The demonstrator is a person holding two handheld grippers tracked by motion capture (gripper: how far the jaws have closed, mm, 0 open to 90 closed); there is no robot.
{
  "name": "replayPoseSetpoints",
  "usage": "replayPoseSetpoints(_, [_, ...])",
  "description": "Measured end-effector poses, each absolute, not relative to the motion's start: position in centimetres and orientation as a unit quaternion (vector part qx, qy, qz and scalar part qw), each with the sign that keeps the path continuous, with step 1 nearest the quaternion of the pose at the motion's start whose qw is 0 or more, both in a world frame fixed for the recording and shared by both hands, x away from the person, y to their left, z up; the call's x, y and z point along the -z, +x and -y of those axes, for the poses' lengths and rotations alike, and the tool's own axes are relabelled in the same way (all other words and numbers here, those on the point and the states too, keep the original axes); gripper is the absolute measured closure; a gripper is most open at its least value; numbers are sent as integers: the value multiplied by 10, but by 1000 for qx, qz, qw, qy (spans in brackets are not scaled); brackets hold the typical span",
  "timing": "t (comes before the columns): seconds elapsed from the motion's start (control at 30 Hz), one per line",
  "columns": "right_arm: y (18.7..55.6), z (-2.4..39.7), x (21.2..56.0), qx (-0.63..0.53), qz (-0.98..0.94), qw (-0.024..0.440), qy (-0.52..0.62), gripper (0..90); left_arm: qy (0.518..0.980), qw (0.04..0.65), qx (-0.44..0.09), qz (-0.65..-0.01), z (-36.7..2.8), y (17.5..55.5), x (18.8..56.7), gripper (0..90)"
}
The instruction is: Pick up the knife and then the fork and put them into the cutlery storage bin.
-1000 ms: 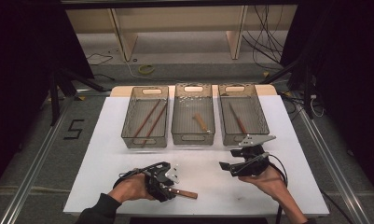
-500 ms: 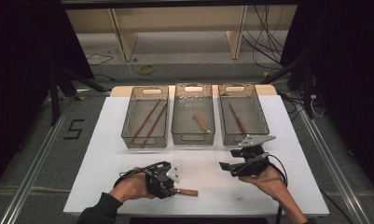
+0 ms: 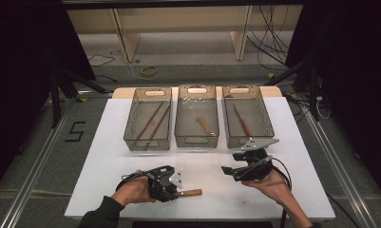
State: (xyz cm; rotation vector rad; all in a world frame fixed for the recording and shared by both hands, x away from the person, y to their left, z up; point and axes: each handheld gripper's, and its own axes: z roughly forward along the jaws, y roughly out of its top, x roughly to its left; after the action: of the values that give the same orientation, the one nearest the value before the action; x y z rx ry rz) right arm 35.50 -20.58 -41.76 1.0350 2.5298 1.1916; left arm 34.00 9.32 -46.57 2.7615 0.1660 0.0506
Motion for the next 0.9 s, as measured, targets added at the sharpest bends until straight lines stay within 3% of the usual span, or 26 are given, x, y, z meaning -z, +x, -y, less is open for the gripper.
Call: replayPoseSetpoints(0.9, [319,138,433,-347,-919,19,184,348,974,225,-20,-20,-71,322,436,768])
